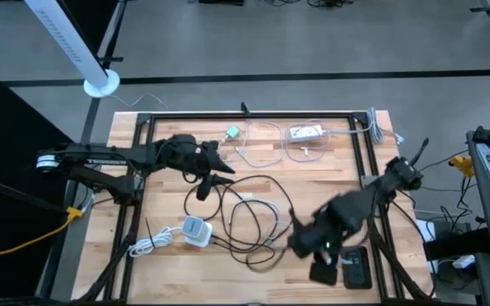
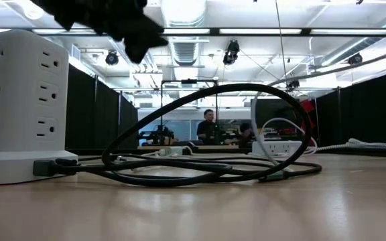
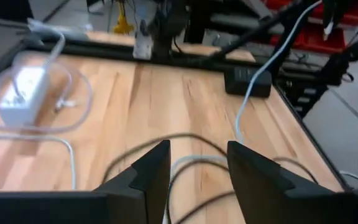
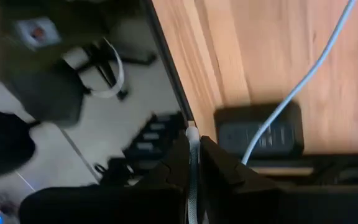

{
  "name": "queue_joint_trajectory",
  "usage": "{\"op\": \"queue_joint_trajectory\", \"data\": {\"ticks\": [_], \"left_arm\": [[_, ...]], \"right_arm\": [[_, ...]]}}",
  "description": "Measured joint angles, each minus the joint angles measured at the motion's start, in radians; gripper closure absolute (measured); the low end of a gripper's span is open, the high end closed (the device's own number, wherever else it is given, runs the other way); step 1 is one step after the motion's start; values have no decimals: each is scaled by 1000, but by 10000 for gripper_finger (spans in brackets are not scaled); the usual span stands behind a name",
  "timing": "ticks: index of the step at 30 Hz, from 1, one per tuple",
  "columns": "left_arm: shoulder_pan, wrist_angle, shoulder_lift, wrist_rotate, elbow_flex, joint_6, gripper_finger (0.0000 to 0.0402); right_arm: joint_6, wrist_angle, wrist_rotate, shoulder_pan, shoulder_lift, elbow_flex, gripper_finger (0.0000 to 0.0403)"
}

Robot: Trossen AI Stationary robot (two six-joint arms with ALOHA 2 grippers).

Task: Plug in charger cables
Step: Insert the light blue charger cable into the black outlet extension

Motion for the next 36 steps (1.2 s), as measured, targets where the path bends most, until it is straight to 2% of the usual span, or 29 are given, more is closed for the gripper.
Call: {"op": "queue_joint_trajectory", "data": {"ticks": [4, 10, 15, 19, 24, 28, 31, 36], "left_arm": [[0, 8, 0, 7, -45, 8, 278], [-1, 8, -7, 78, -73, 20, 294], [-8, 7, -15, 108, -75, 10, 294], [-19, 2, -17, 109, -71, 0, 289], [-38, -7, -27, 109, -73, -29, 290], [-63, -19, -27, 109, -79, -50, 295], [-85, -21, -27, 108, -79, -73, 295], [-124, -30, -27, 109, -81, -90, 294]], "right_arm": [[6, -2, -48, 64, 43, -81, 394], [10, -6, -84, 127, 72, -280, 394], [-7, -4, -60, 177, 73, -427, 394], [-81, 17, -27, 208, 64, -520, 394], [-103, 89, 11, 222, -9, -611, 394], [-14, 137, 89, 222, -99, -673, 394], [53, 167, 93, 222, -154, -715, 394], [95, 225, 92, 229, -168, -728, 394]]}}
